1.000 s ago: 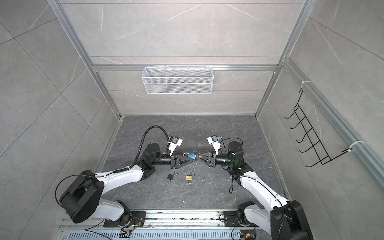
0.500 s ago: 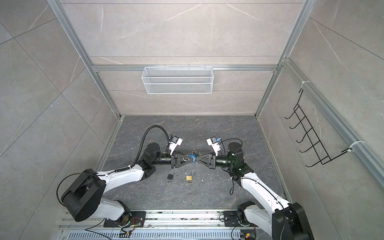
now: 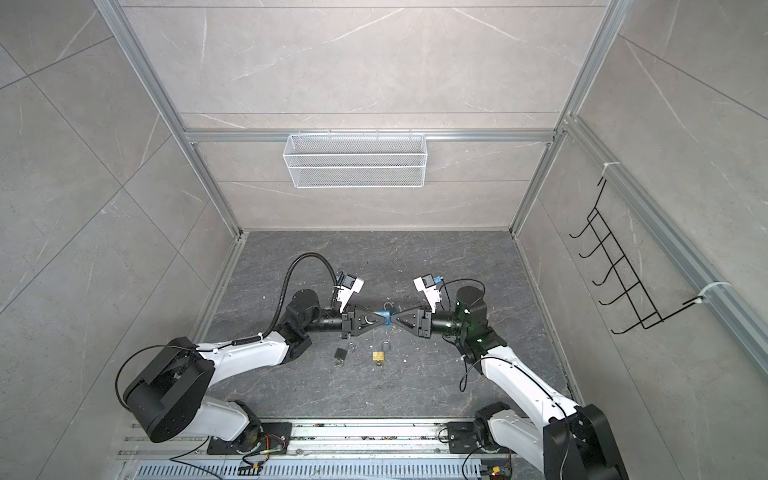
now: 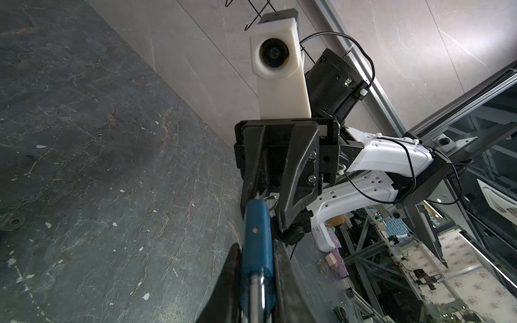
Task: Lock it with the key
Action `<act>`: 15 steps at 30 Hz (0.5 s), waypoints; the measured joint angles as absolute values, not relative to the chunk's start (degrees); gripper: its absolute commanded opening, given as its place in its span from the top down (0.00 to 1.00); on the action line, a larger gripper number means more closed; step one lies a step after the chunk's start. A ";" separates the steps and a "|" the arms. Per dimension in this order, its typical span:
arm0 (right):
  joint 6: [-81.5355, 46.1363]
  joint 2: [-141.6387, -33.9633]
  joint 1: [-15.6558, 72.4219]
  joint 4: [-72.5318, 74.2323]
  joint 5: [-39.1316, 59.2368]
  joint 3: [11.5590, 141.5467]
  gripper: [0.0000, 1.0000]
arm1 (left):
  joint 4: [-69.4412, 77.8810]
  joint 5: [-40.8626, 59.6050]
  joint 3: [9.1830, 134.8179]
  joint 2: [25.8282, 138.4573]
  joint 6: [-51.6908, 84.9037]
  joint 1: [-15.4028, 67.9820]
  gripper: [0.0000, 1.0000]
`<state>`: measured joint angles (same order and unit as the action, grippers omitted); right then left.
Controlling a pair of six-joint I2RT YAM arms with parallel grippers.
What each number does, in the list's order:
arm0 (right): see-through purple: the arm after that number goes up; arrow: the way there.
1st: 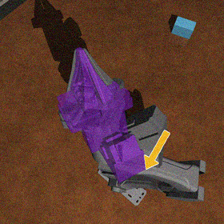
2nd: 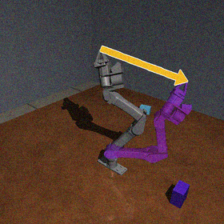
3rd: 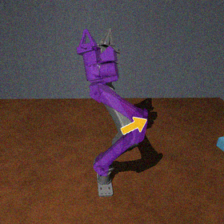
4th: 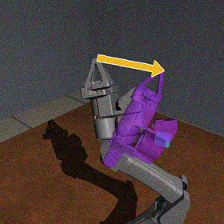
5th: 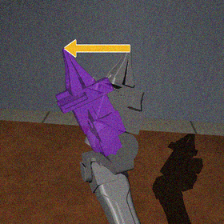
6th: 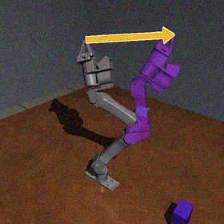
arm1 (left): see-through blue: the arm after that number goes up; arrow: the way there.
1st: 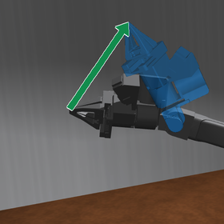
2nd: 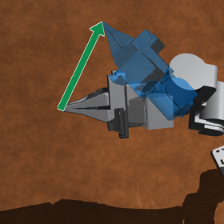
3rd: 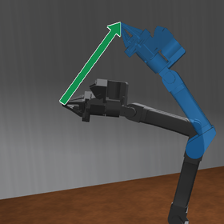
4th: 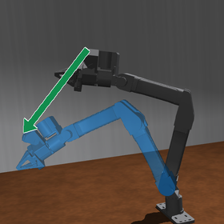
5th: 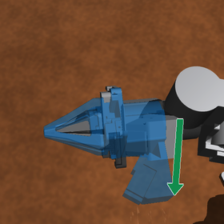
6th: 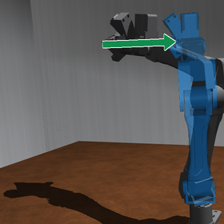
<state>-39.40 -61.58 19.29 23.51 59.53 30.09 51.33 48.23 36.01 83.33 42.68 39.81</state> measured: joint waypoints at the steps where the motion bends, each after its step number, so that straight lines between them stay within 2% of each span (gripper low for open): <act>1: -39.44 -61.58 19.29 23.62 59.40 29.98 0.73 | 51.44 48.07 35.92 83.31 42.65 39.81 1.00; 4: -39.55 -61.58 19.27 23.75 59.20 29.89 0.77 | 51.53 47.92 35.88 83.20 42.63 39.81 1.00; 6: -39.83 -61.58 19.27 23.81 59.02 29.82 0.85 | 51.62 47.92 35.86 82.98 42.63 39.79 1.00; 10: -40.10 -61.58 19.31 24.10 58.70 29.78 0.87 | 51.72 47.90 35.86 82.43 42.63 39.81 1.00; 15: -40.56 -61.58 19.38 24.64 58.74 29.76 1.00 | 51.75 47.94 35.70 82.26 42.61 39.70 1.00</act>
